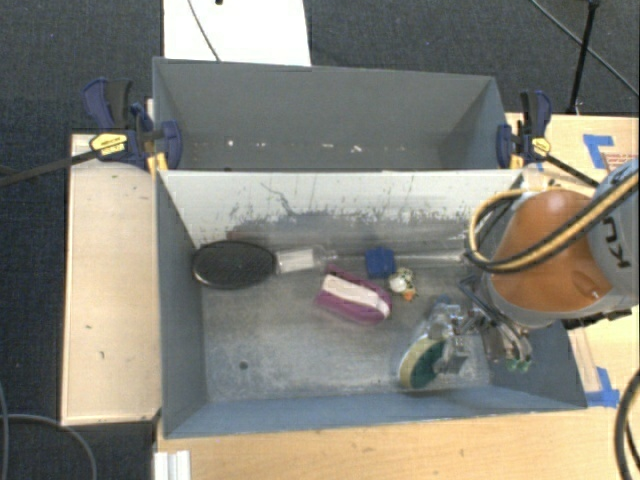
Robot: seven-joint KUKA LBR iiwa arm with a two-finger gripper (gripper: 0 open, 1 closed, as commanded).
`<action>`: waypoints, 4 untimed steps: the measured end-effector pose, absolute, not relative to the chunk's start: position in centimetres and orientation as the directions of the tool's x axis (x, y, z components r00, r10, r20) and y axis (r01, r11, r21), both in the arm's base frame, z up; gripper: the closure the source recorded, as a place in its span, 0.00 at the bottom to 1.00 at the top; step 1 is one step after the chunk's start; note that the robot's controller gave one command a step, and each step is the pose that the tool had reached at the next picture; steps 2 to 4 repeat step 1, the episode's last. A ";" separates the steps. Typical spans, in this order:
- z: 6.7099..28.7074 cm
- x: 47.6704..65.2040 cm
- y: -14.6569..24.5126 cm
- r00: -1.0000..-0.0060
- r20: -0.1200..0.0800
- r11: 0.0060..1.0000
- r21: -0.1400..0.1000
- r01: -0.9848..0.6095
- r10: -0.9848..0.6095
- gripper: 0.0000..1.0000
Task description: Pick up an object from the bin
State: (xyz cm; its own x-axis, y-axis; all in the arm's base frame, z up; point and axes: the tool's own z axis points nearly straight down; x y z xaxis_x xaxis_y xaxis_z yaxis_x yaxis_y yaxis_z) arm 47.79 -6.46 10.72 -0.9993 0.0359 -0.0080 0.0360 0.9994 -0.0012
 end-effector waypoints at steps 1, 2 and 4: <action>20.4 48.9 -5.8 -0.998 -0.011 0.998 0.000 0.060 0.060 1.00; 20.4 48.9 -5.8 -0.998 -0.011 0.998 0.000 0.060 0.060 1.00; 20.4 48.9 -5.8 -0.998 -0.011 0.998 0.000 0.060 0.060 1.00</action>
Offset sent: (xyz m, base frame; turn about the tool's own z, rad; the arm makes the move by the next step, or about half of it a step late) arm 0.0082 0.0066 0.0920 0.0270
